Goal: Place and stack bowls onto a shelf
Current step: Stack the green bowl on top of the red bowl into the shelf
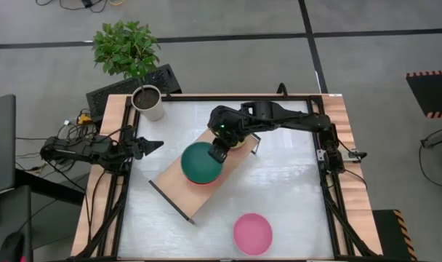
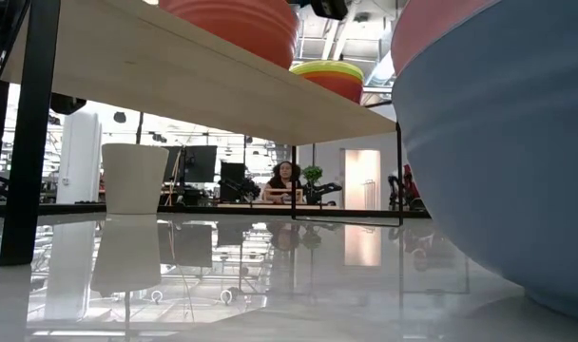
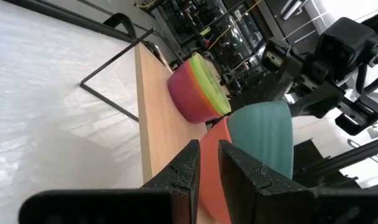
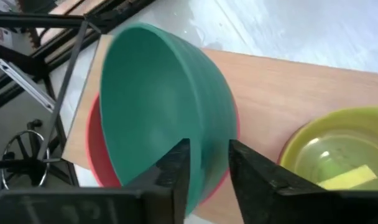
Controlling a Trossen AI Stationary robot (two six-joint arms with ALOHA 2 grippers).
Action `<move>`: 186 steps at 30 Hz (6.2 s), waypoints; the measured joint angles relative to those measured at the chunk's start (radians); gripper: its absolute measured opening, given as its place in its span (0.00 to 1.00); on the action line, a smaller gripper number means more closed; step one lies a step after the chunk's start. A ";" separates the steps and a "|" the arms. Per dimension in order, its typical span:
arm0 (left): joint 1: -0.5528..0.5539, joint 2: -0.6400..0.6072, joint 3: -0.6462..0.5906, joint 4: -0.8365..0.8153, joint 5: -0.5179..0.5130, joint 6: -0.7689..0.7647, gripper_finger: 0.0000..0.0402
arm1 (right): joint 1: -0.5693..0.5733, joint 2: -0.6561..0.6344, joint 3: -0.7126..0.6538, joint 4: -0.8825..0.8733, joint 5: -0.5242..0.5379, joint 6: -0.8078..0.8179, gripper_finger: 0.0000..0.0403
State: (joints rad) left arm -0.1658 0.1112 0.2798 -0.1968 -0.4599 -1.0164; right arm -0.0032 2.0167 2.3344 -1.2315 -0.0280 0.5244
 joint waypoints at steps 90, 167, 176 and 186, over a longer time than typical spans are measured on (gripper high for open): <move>0.000 0.000 -0.001 -0.115 -0.129 0.002 0.11 | -0.049 0.065 0.001 0.312 -0.129 -0.168 0.05; 0.000 0.000 -0.001 0.018 -0.158 0.094 0.11 | 0.334 -0.211 0.000 0.340 0.558 -0.354 0.05; 0.000 0.000 -0.001 0.594 0.031 0.383 0.11 | 0.416 -0.295 0.001 0.164 0.566 -0.285 0.05; 0.000 0.000 -0.001 0.777 0.179 0.408 0.11 | 0.508 -0.194 -0.002 0.175 0.663 -0.338 0.05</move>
State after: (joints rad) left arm -0.1658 0.1112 0.2790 0.5804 -0.2807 -0.6087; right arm 0.5043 1.8223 2.3325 -1.0565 0.6349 0.1861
